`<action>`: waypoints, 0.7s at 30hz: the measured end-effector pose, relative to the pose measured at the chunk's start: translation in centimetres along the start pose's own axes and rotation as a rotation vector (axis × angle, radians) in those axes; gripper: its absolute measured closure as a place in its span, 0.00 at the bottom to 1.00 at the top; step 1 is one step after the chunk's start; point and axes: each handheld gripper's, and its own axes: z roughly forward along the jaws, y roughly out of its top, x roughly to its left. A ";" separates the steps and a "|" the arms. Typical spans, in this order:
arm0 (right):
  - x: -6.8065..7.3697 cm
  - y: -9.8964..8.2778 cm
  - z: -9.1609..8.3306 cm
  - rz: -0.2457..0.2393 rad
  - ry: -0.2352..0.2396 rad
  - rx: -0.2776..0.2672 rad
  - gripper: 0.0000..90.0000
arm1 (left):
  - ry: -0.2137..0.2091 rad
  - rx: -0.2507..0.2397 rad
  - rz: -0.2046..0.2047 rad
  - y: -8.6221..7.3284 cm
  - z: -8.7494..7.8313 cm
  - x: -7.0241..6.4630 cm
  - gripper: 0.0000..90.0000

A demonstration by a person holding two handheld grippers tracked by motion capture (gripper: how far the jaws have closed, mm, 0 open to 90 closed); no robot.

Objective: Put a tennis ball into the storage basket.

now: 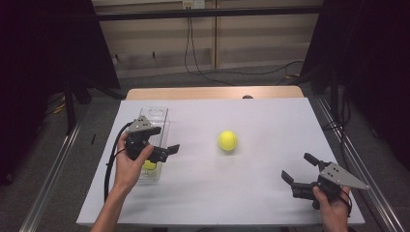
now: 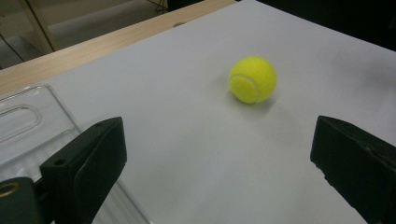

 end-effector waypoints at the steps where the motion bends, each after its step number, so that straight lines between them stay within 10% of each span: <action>1: 0.0 0.0 0.0 -0.001 0.001 0.000 0.00 | -0.009 -0.003 -0.008 0.1 0.2 -0.1 0.04; 21: 0.1 0.0 0.0 -0.001 0.003 0.000 0.00 | -0.044 -0.146 0.011 0.9 2.0 -0.7 0.03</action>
